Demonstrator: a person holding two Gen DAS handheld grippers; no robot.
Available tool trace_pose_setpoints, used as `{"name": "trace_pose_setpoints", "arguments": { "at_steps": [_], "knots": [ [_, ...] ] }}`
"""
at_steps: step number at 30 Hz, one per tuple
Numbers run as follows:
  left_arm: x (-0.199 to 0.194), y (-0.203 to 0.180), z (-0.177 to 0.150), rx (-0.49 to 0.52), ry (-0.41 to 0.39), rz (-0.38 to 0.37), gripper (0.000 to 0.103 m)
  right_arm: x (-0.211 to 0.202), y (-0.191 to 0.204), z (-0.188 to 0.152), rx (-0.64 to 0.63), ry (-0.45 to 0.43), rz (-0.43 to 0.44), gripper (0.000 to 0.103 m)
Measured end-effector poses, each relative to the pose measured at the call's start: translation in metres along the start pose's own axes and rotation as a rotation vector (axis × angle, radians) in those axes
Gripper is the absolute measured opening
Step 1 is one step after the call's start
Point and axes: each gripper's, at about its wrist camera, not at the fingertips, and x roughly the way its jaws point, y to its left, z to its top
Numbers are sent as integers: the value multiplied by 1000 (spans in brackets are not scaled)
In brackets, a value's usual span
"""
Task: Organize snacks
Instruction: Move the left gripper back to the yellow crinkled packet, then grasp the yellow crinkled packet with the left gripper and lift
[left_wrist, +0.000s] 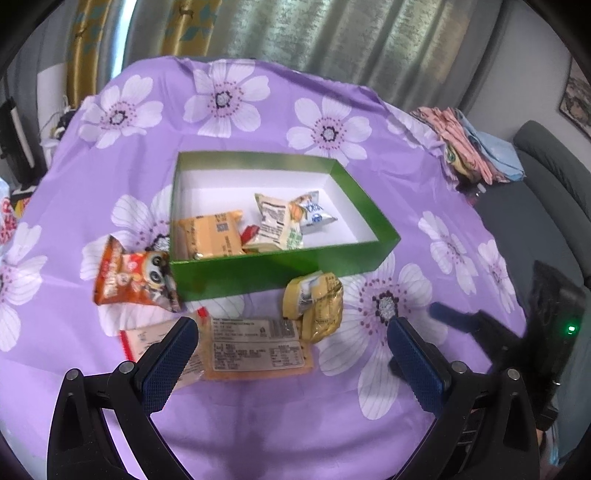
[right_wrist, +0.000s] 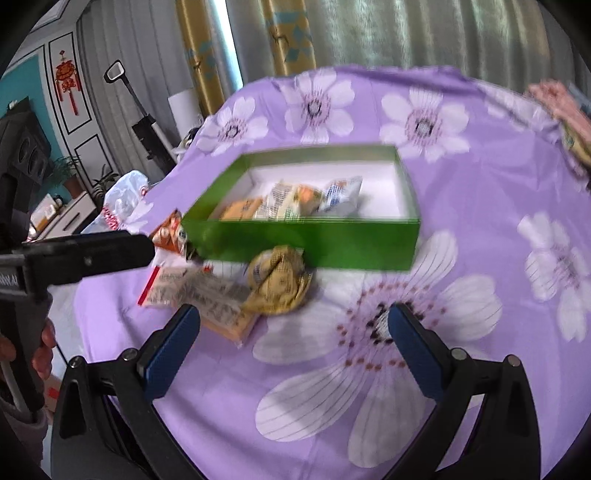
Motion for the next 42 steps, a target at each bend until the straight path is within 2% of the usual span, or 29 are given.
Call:
{"name": "trace_pose_setpoints", "arguments": {
  "at_steps": [5,11,18,20,24,26,27,28,34,37,42],
  "knots": [
    [28,0,-7,-9,55,-71,102,23,-7,-13,56,30,106,102],
    [56,-3,-2,-28,92,-129,102,52,-8,-11,76,42,191,94],
    [87,-2,7,-18,119,-123,102,81,-14,-2,100,70,222,80],
    [93,-2,9,-14,122,-122,98,89,-15,1,106,81,227,76],
    [104,-4,13,-5,132,-125,97,99,-17,4,117,100,245,67],
    [106,-5,14,2,133,-121,91,101,-16,6,112,105,249,60],
    [108,-5,14,4,140,-120,75,103,-17,6,112,109,249,55],
    [111,-5,13,2,151,-117,66,104,-18,6,113,115,243,54],
    [115,-3,13,-4,165,-112,61,106,-14,8,95,118,236,50],
    [111,-6,13,14,155,-115,59,102,-12,9,79,106,240,46],
    [93,-14,13,36,121,-129,58,84,-4,11,36,75,230,44]
  ]
}}
